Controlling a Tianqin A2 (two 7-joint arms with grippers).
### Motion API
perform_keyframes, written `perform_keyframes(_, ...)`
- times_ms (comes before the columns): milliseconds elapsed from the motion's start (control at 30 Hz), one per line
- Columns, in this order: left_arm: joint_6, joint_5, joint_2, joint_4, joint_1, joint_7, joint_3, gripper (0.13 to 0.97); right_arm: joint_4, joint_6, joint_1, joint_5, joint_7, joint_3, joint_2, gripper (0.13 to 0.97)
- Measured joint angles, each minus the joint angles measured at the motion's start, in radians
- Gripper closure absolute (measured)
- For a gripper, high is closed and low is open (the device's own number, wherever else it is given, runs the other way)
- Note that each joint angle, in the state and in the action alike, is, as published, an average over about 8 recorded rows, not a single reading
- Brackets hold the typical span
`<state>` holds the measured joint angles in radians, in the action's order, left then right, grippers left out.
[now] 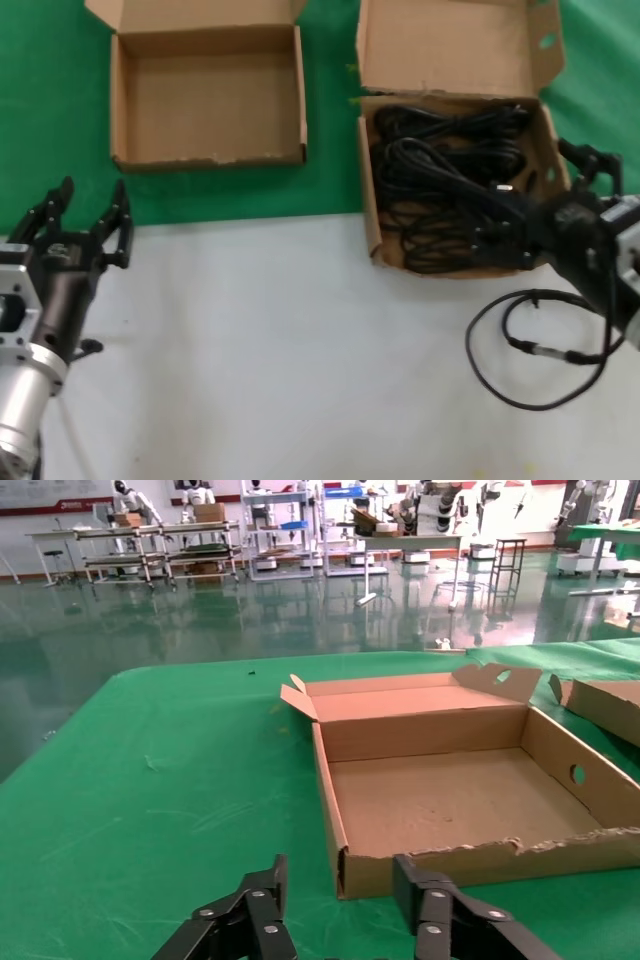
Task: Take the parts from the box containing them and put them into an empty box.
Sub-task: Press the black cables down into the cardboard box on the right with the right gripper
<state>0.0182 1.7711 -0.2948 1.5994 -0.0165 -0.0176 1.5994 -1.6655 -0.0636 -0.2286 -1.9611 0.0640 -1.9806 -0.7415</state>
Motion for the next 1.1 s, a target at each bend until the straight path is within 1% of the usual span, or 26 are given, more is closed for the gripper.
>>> perform_keyframes(33,0.000,0.000,0.000,0.000,0.000,0.000,0.000,0.636,0.003,0.004,-0.033,-0.007,0.001,-0.040,-0.032,0.129)
perform_keyframes(67,0.000,0.000,0.000,0.000,0.000,0.000,0.000,0.636,0.007,0.010,-0.067,-0.011,0.000,-0.079,-0.060,0.129)
perform_keyframes(100,0.000,0.000,0.000,0.000,0.000,0.000,0.000,0.657,0.012,0.017,-0.105,-0.011,-0.004,-0.122,-0.089,0.129)
perform_keyframes(200,0.000,0.000,0.000,0.000,0.000,0.000,0.000,0.722,0.036,0.055,-0.220,0.022,-0.049,-0.242,-0.158,0.129)
perform_keyframes(267,0.000,0.000,0.000,0.000,0.000,0.000,0.000,0.764,0.055,0.094,-0.295,0.076,-0.103,-0.309,-0.189,0.129)
perform_keyframes(333,0.000,0.000,0.000,0.000,0.000,0.000,0.000,0.807,0.077,0.144,-0.361,0.154,-0.169,-0.356,-0.204,0.129)
perform_keyframes(367,0.000,0.000,0.000,0.000,0.000,0.000,0.000,0.807,0.088,0.172,-0.389,0.199,-0.205,-0.371,-0.205,0.129)
perform_keyframes(433,0.000,0.000,0.000,0.000,0.000,0.000,0.000,0.833,0.110,0.232,-0.437,0.294,-0.273,-0.388,-0.201,0.130)
perform_keyframes(533,0.000,0.000,0.000,0.000,0.000,0.000,0.000,0.873,0.142,0.326,-0.486,0.432,-0.354,-0.381,-0.175,0.130)
perform_keyframes(633,0.000,0.000,0.000,0.000,0.000,0.000,0.000,0.912,0.173,0.409,-0.516,0.544,-0.402,-0.352,-0.138,0.130)
perform_keyframes(733,0.000,0.000,0.000,0.000,0.000,0.000,0.000,0.912,0.199,0.481,-0.537,0.627,-0.419,-0.317,-0.097,0.143)
perform_keyframes(967,0.000,0.000,0.000,0.000,0.000,0.000,0.000,0.942,0.211,0.615,-0.559,0.742,-0.419,-0.237,-0.027,0.181)
perform_keyframes(1100,0.000,0.000,0.000,0.000,0.000,0.000,0.000,0.952,0.204,0.673,-0.553,0.777,-0.406,-0.200,-0.007,0.240)
